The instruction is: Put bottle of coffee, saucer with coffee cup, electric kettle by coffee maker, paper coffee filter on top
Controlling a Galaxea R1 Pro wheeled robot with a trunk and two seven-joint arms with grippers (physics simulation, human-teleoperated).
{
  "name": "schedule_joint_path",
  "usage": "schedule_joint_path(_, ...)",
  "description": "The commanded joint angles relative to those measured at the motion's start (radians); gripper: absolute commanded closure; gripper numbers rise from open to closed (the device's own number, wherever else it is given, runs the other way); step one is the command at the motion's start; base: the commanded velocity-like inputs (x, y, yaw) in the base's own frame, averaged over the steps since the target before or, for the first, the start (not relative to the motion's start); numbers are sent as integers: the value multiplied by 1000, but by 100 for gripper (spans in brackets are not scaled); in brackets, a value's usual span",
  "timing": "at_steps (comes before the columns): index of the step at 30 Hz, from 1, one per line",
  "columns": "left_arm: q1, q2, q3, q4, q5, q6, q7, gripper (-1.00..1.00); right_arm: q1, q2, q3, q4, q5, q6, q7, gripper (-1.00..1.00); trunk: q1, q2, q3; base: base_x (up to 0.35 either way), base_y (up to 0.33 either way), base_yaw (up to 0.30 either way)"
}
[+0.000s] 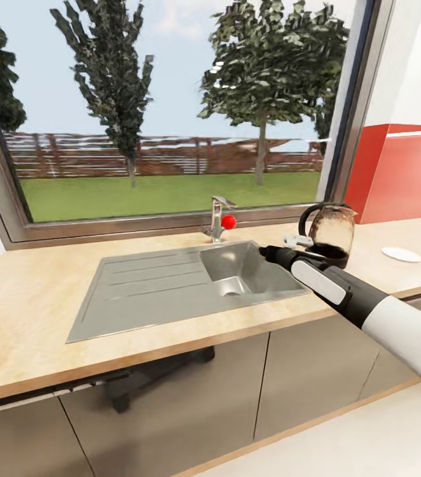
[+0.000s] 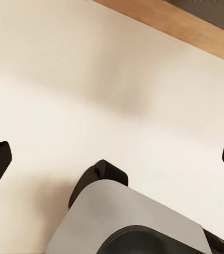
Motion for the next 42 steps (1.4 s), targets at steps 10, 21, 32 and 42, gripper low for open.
schedule_joint_path(10,-1,0,8,2,-3,-2,-5,-100,-2,57,3,2,21,-2,-224,-100,0,-1,-1,89,-3,1)
schedule_joint_path(21,-1,0,8,2,-3,-2,-5,-100,-9,117,-1,107,133,1,-290,-100,0,-1,-1,111,0,0)
schedule_joint_path(32,-1,0,8,2,-3,-3,-5,-100,-16,118,-4,166,140,0,-293,-100,0,-1,-1,69,-51,0)
schedule_joint_path(42,-1,0,8,2,-3,-3,-5,-100,-16,116,-4,175,165,-1,-293,-100,0,-1,-1,95,-12,0)
